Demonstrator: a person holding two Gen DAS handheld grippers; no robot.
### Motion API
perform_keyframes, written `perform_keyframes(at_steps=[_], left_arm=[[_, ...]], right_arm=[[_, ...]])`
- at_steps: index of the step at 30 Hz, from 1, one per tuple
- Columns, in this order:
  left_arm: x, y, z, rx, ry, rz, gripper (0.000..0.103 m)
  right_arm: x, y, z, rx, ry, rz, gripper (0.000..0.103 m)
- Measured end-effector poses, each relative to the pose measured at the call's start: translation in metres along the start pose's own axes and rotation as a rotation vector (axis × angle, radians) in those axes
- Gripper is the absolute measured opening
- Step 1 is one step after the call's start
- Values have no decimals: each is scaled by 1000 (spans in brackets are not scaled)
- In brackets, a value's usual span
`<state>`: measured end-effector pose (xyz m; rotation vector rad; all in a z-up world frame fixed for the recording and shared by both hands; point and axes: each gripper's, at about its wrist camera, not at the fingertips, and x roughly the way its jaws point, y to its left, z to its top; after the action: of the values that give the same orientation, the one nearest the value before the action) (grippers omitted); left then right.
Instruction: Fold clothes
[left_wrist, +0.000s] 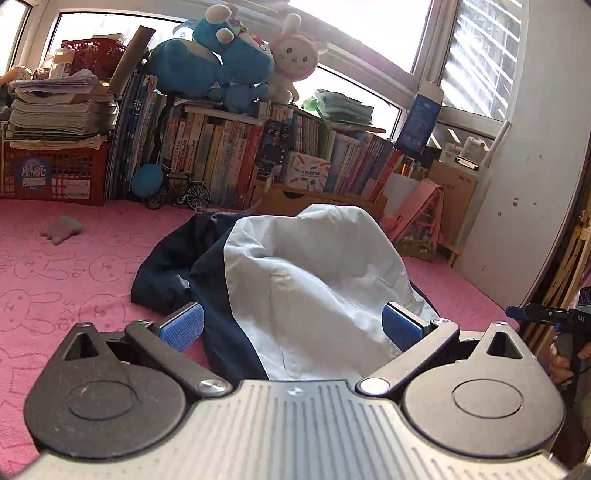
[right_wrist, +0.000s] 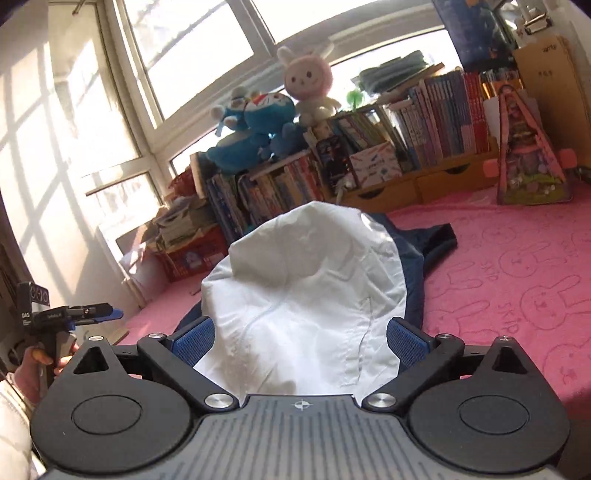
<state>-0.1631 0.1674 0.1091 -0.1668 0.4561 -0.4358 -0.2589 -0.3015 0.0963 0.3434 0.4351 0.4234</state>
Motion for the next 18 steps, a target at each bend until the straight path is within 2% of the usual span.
perform_keyframes(at_steps=[3, 5, 7, 9, 11, 14, 15, 17, 18], left_arm=[[57, -10, 11, 2, -12, 85, 103], [97, -17, 12, -10, 10, 103, 103], [122, -23, 3, -17, 63, 127, 103], [142, -28, -12, -2, 133, 174, 103], [154, -28, -31, -2, 208, 218, 103], [155, -33, -51, 68, 241, 258, 103], [154, -36, -56, 96, 248, 271, 103], [150, -39, -60, 125, 250, 268, 103], [147, -40, -62, 138, 251, 265, 103]], right_arm=[[66, -1, 36, -79, -61, -103, 100], [116, 5, 58, -128, -49, -114, 100], [165, 15, 77, -163, -16, -88, 100], [220, 29, 97, -188, 19, -69, 101], [264, 41, 109, -205, 31, -97, 101], [320, 51, 118, -219, 61, -124, 101], [336, 53, 113, -234, 84, -148, 99], [360, 56, 95, -296, 175, -216, 82], [367, 56, 82, -327, 237, -247, 66]])
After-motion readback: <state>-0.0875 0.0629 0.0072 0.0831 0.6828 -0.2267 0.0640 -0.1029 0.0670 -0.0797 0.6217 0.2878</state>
